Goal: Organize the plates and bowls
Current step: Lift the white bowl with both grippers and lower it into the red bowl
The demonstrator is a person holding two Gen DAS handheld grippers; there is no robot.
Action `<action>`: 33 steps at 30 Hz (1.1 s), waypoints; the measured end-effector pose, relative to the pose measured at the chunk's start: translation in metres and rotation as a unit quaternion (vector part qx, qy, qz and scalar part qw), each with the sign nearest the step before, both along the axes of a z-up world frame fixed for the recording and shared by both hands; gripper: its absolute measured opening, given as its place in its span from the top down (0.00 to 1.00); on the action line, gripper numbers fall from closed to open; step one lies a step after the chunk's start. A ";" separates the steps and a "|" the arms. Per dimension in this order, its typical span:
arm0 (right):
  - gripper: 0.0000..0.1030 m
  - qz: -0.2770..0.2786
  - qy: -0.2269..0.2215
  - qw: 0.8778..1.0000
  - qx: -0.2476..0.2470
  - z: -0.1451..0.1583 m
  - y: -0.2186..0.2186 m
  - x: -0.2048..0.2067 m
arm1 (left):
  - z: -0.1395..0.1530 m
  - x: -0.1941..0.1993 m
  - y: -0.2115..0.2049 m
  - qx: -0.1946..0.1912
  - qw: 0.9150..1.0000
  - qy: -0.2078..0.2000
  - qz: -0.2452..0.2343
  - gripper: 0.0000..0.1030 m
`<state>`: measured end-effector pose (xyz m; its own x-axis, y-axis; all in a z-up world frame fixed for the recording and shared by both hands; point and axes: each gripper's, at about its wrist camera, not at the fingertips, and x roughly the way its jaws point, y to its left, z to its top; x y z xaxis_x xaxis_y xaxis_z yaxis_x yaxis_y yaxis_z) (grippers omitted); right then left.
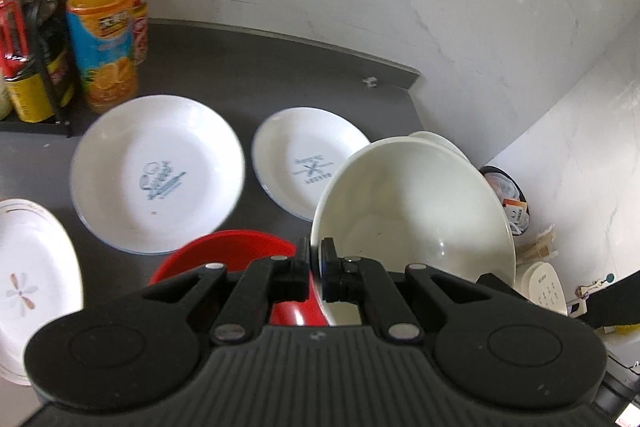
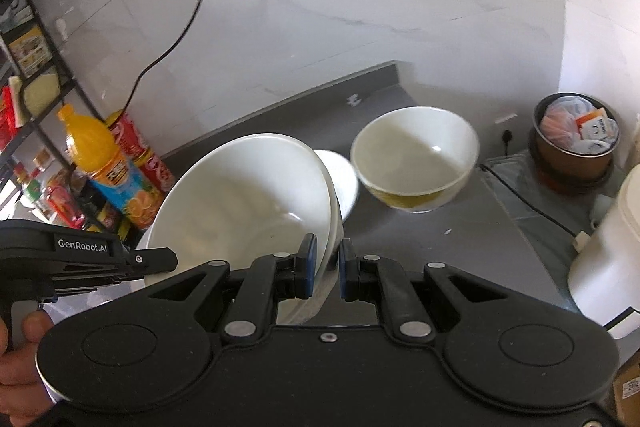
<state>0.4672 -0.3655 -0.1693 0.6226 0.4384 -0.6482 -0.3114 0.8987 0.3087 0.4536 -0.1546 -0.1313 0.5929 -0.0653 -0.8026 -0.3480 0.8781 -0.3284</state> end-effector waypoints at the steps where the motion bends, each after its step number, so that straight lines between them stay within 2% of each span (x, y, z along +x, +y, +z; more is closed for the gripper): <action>1: 0.89 0.003 0.001 1.000 -0.001 0.000 0.004 -0.001 | 0.001 -0.003 0.004 0.000 1.000 0.001 0.003 0.97; 14: 0.89 0.039 0.015 0.999 -0.019 -0.010 0.048 -0.025 | -0.017 -0.040 0.042 -0.008 0.999 0.023 0.034 0.97; 33: 0.89 0.067 0.051 0.995 -0.061 -0.040 0.075 -0.044 | -0.057 -0.063 0.059 -0.012 0.996 0.077 0.042 0.97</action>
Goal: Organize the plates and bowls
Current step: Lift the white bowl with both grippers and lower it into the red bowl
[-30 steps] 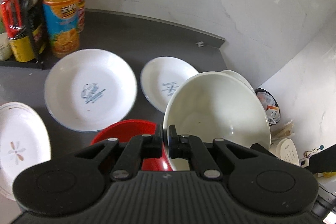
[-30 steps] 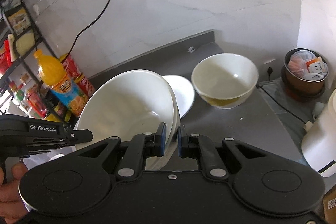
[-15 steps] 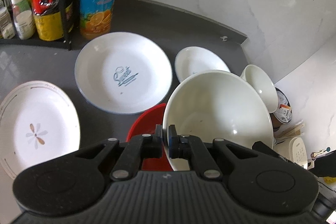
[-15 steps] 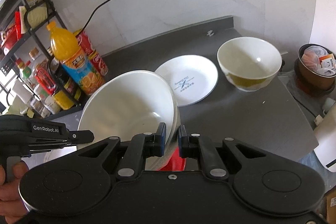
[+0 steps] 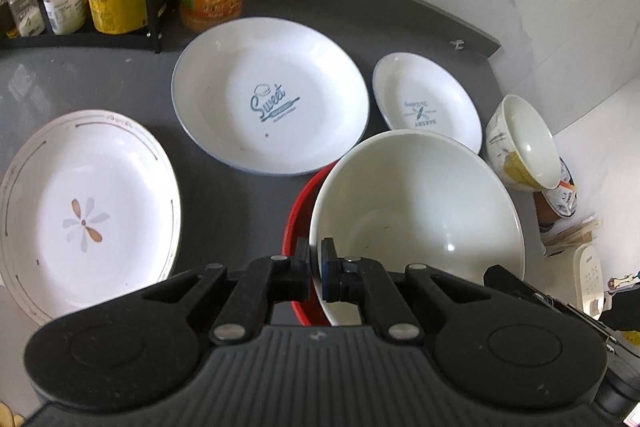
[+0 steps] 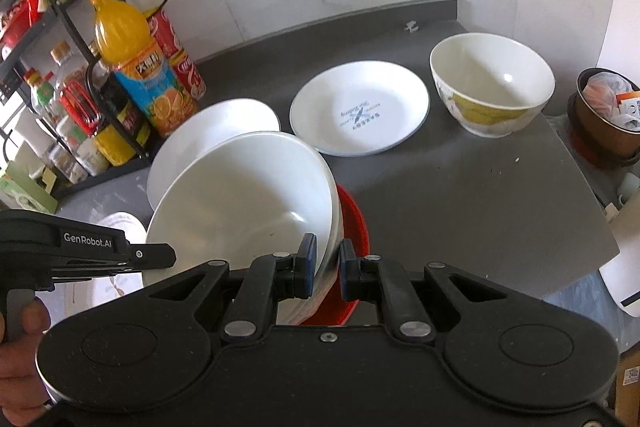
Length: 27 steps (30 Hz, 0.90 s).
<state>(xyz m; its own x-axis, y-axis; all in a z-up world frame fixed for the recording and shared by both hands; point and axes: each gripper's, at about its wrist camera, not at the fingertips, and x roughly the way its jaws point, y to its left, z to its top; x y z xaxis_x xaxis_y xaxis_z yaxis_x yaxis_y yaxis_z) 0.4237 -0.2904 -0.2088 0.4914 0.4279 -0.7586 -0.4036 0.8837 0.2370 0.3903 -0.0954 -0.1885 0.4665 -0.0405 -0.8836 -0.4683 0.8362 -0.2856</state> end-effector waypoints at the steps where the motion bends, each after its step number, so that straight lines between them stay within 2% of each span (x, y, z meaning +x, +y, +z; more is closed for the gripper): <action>1: 0.88 0.001 0.002 1.000 -0.002 -0.001 0.000 0.000 | -0.001 -0.001 -0.001 0.002 1.000 0.001 -0.001 0.97; 27: 0.89 -0.005 0.007 0.999 -0.032 -0.020 0.004 0.007 | -0.023 0.009 -0.007 0.009 0.999 0.027 -0.015 0.96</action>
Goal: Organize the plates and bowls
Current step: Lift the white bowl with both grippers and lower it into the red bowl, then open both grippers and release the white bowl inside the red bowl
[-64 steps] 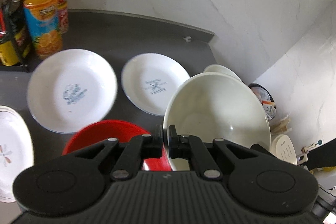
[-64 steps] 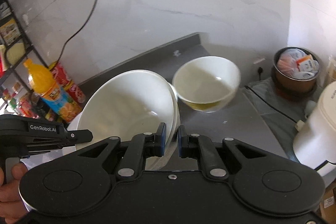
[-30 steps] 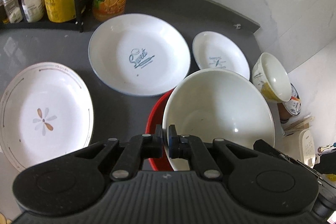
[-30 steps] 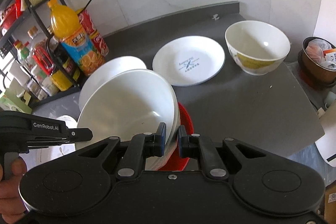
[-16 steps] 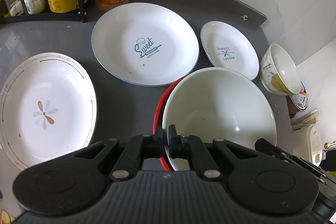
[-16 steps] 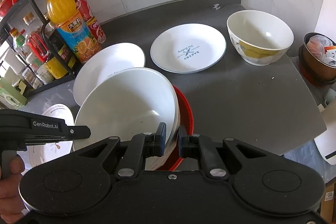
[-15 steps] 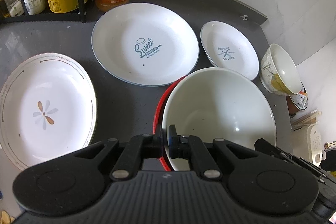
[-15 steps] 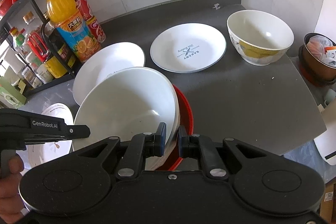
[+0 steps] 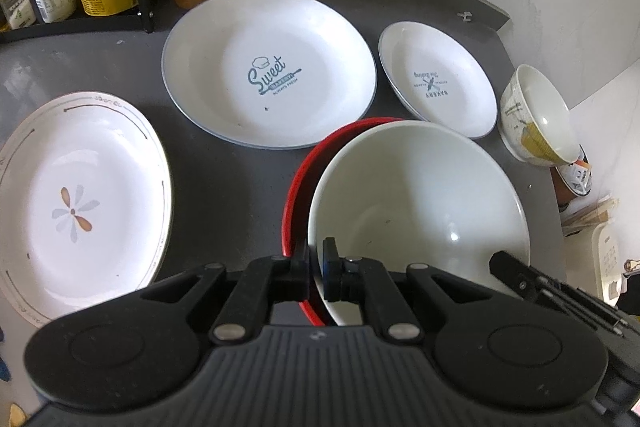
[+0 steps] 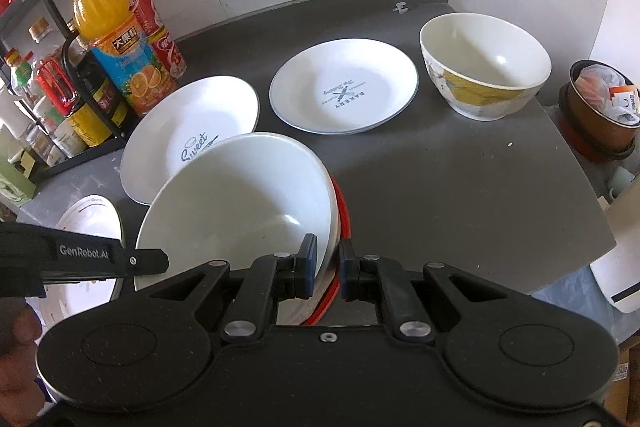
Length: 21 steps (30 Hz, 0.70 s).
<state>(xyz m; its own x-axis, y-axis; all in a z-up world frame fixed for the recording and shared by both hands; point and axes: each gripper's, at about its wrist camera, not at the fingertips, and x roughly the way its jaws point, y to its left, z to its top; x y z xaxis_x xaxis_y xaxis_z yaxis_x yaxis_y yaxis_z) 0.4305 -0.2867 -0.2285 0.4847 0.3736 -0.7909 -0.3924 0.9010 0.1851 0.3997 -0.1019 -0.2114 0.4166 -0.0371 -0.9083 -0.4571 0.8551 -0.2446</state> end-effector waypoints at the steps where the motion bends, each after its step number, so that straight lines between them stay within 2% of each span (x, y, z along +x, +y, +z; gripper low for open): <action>1: 0.89 0.000 -0.001 1.000 -0.002 0.000 0.001 0.001 | -0.001 0.001 0.000 0.001 1.000 0.001 -0.002 0.96; 4: 0.89 0.002 -0.007 1.000 -0.009 0.000 0.004 0.002 | -0.001 0.004 -0.003 0.006 1.000 0.007 -0.008 0.95; 5: 0.90 0.002 -0.009 1.000 -0.012 0.000 0.005 0.003 | 0.000 0.005 -0.003 0.008 1.000 0.010 -0.009 0.93; 10: 0.92 0.000 -0.019 0.999 -0.026 0.000 0.009 0.004 | 0.008 0.004 0.002 -0.006 1.000 0.012 -0.003 0.90; 13: 0.94 0.003 -0.025 0.999 -0.029 -0.001 0.012 0.005 | 0.018 0.000 0.007 0.002 1.000 -0.002 -0.003 0.88; 15: 0.95 0.004 -0.029 0.999 -0.036 -0.001 0.017 0.005 | 0.025 -0.002 0.010 0.015 1.000 -0.013 -0.004 0.83; 21: 0.93 -0.018 -0.017 0.999 -0.031 0.002 0.019 0.008 | 0.033 -0.007 0.022 0.014 1.000 -0.026 0.001 0.81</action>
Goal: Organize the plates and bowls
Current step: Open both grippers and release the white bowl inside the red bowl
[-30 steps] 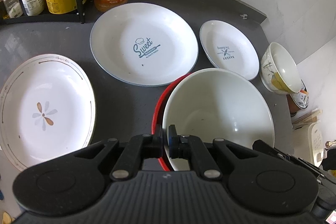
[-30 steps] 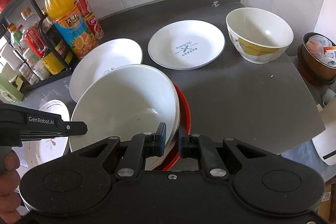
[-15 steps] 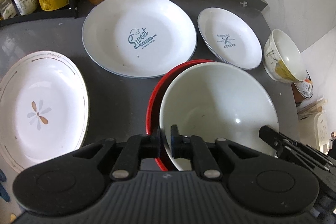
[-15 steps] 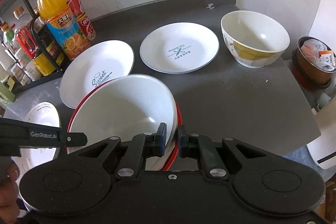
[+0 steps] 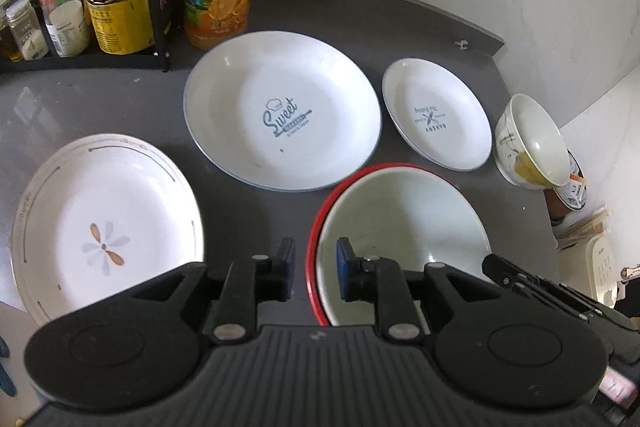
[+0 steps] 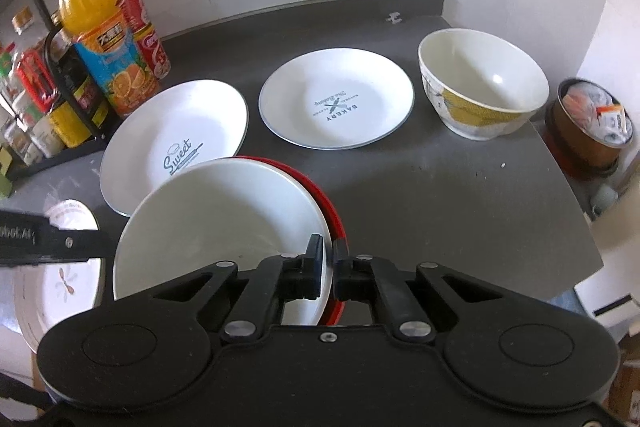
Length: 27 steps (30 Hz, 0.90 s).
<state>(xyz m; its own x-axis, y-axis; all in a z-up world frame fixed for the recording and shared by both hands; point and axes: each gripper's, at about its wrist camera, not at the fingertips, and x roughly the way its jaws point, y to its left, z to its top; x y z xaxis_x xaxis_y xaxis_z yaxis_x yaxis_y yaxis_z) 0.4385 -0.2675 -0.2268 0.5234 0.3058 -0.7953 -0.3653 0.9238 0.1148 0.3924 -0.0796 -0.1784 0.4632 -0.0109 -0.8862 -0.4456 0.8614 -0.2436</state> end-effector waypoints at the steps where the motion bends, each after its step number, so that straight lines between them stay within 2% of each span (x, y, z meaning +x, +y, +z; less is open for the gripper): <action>1: 0.93 -0.004 -0.001 1.000 0.003 0.002 0.000 0.000 | 0.001 -0.001 0.002 -0.001 1.000 -0.001 -0.001 0.81; 3: 0.92 -0.006 -0.005 1.000 0.003 0.006 0.001 -0.002 | 0.003 -0.004 0.005 -0.003 1.000 -0.005 -0.002 0.79; 4: 0.88 -0.009 -0.006 1.000 0.005 0.008 0.001 -0.003 | 0.005 -0.005 0.006 -0.004 1.000 -0.007 -0.003 0.78; 6: 0.74 -0.021 -0.009 1.000 0.011 0.012 0.001 -0.006 | 0.009 -0.007 0.008 -0.003 1.000 -0.015 -0.010 0.72; 8: 0.55 -0.037 -0.018 0.999 0.014 0.018 0.002 -0.011 | 0.012 -0.008 0.009 0.007 1.000 -0.022 -0.020 0.66; 11: 0.45 -0.051 -0.037 0.998 0.011 0.027 0.006 -0.019 | 0.019 -0.010 0.012 0.018 0.998 -0.035 -0.040 0.55; 15: 0.38 -0.080 -0.048 0.995 0.018 0.034 0.010 -0.032 | 0.026 -0.015 0.018 0.029 0.996 -0.054 -0.058 0.40; 17: 0.35 -0.100 -0.055 0.993 0.018 0.037 0.012 -0.040 | 0.026 -0.019 0.022 0.030 0.995 -0.058 -0.069 0.37; 21: 0.27 -0.140 -0.066 0.988 0.027 0.043 0.015 -0.056 | 0.027 -0.028 0.030 0.034 0.992 -0.069 -0.095 0.33; 23: 0.20 -0.147 -0.080 0.985 0.031 0.048 0.017 -0.065 | 0.027 -0.032 0.032 0.041 0.991 -0.071 -0.107 0.32; 27: 0.18 -0.159 -0.093 0.982 0.033 0.053 0.016 -0.079 | 0.026 -0.034 0.036 0.034 0.990 -0.072 -0.113 0.31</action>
<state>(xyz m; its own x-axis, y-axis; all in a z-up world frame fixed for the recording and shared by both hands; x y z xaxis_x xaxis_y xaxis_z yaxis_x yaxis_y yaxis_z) 0.3600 -0.2514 -0.1735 0.7346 0.1508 -0.6615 -0.0799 0.9874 0.1364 0.3581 -0.0435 -0.1525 0.5776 -0.0720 -0.8132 -0.2044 0.9516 -0.2294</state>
